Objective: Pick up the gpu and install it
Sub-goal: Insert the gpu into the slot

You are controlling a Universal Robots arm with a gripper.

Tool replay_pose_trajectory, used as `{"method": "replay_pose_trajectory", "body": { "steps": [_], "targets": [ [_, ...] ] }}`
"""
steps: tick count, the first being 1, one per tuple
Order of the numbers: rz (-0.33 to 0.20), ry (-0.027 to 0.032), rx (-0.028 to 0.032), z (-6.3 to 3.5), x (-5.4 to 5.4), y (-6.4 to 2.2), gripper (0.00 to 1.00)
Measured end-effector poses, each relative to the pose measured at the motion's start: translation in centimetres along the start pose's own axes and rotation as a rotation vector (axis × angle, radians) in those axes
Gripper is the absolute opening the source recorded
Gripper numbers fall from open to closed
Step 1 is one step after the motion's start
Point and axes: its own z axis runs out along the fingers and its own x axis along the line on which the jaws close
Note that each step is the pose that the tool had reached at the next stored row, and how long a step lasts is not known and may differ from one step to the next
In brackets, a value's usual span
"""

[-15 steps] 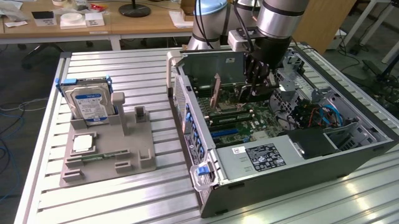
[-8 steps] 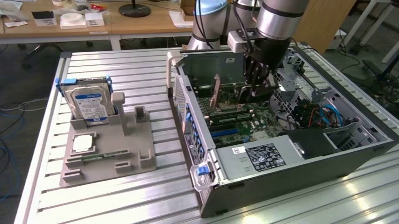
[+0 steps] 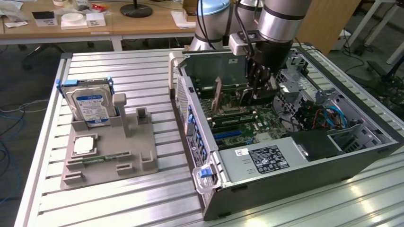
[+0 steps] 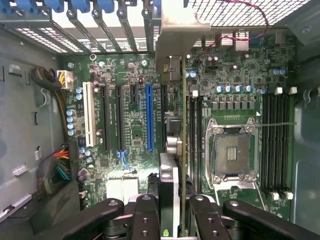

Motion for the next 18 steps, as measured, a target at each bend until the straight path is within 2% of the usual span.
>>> {"method": "replay_pose_trajectory", "body": {
  "steps": [13,18],
  "targets": [
    [0.0,-0.0001,0.0,1.58,0.1,0.2,0.28],
    [0.0,0.0,0.0,1.67,0.1,0.21,0.28]
  ]
}}
